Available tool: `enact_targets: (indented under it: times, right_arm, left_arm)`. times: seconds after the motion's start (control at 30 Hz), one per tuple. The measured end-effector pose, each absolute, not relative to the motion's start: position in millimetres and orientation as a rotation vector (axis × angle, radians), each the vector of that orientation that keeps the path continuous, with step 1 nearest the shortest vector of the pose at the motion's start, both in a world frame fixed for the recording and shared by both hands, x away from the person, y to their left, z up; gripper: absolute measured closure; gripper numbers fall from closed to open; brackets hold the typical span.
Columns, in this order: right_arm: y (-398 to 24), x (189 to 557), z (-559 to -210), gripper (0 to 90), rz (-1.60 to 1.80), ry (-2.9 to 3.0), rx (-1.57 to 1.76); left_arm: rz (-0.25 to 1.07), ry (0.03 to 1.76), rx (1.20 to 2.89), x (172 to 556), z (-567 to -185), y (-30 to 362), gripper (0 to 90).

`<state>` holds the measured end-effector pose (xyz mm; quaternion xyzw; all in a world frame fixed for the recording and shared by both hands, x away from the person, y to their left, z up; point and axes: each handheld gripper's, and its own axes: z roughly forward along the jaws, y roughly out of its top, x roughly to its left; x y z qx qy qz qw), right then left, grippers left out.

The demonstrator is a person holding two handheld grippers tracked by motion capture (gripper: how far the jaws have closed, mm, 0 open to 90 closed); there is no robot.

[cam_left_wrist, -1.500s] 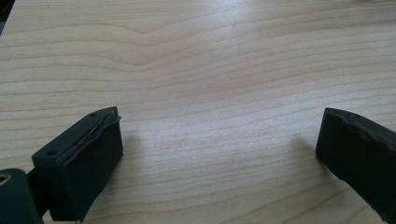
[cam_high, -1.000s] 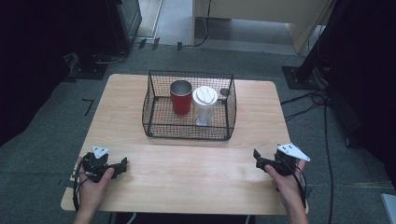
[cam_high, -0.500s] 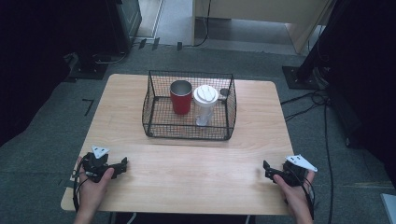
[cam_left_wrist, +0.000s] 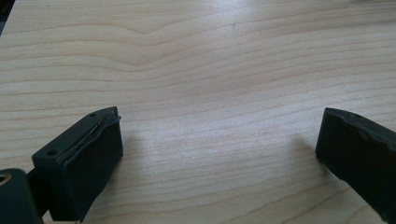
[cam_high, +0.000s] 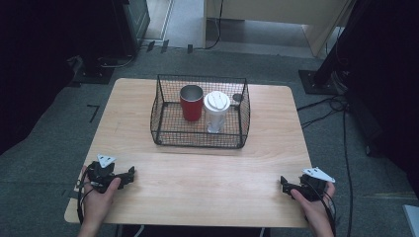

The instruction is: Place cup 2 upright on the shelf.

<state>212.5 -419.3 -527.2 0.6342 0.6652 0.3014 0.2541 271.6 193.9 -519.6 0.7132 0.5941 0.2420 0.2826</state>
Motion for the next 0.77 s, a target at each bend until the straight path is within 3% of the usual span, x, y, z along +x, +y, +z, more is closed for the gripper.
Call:
enact_targets:
  times: [0.77]
  right_arm:
    - [-416.5, 212.7, -527.6, 1.5, 0.802, 1.838, 1.700]
  left_arm:
    - [0.648, 1.591, 1.911, 271.6, -519.6, 193.9, 1.3]
